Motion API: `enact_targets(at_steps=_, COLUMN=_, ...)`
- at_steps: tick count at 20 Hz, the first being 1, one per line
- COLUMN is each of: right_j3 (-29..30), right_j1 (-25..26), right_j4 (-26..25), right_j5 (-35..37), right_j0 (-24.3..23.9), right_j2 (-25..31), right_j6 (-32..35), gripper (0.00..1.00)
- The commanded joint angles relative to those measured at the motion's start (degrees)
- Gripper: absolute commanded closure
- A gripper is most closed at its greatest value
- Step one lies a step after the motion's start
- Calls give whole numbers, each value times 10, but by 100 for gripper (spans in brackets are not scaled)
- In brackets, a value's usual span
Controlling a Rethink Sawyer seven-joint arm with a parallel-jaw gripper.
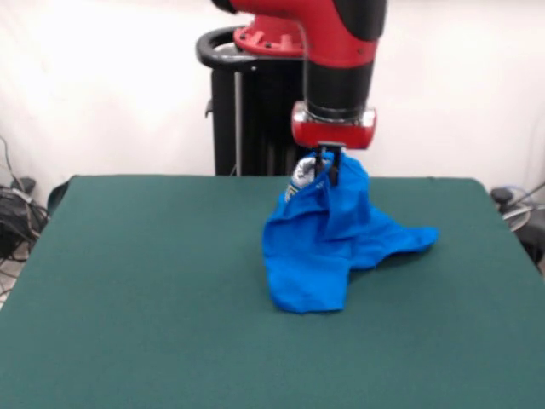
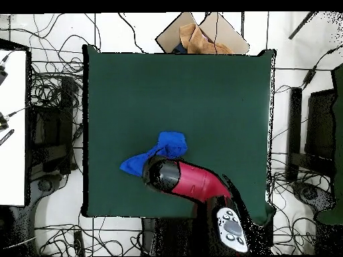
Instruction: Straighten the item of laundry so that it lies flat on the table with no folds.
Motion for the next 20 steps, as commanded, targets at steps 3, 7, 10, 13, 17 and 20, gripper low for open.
enact_targets(at_steps=3, right_j3=-70, right_j1=-51, right_j4=-37, right_j5=112, right_j0=-53, right_j2=-13, right_j6=15, gripper=100)
enact_targets(at_steps=7, right_j3=-87, right_j1=-67, right_j4=-61, right_j5=153, right_j0=-87, right_j2=1, right_j6=-20, gripper=100)
enact_targets(at_steps=10, right_j3=-103, right_j1=-80, right_j4=-83, right_j5=183, right_j0=-118, right_j2=15, right_j6=-51, gripper=100)
enact_targets(at_steps=13, right_j3=-117, right_j1=-91, right_j4=-103, right_j5=205, right_j0=-150, right_j2=32, right_j6=-83, gripper=100)
enact_targets(at_steps=17, right_j3=-132, right_j1=-98, right_j4=-126, right_j5=228, right_j0=-185, right_j2=55, right_j6=-107, gripper=100)
enact_targets(at_steps=20, right_j3=-138, right_j1=-99, right_j4=-144, right_j5=229, right_j0=-198, right_j2=66, right_j6=-107, gripper=100)
